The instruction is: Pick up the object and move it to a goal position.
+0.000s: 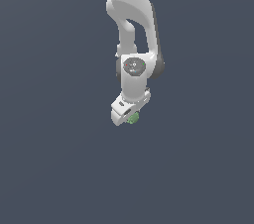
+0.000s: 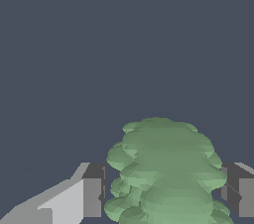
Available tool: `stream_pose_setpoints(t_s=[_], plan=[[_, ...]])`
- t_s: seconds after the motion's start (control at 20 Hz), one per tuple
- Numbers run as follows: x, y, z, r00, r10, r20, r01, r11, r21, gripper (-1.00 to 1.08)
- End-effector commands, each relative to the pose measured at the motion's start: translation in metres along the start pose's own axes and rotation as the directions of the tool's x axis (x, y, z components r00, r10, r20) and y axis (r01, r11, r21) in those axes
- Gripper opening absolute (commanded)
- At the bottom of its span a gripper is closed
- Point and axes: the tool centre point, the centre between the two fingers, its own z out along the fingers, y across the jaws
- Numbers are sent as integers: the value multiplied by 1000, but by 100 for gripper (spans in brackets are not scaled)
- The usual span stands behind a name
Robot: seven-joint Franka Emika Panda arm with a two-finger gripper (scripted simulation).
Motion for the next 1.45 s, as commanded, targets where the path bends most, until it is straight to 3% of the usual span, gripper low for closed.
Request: stream_pose_setpoints(t_s=[0.0,0.7,1.4], plan=[[12,11,-7,1000,0,0,0,1000,0,-100],[66,60,-38,1000,0,1,0,1000,1,-100],[82,74,-46,1000,0,2,0,1000,1,-100]])
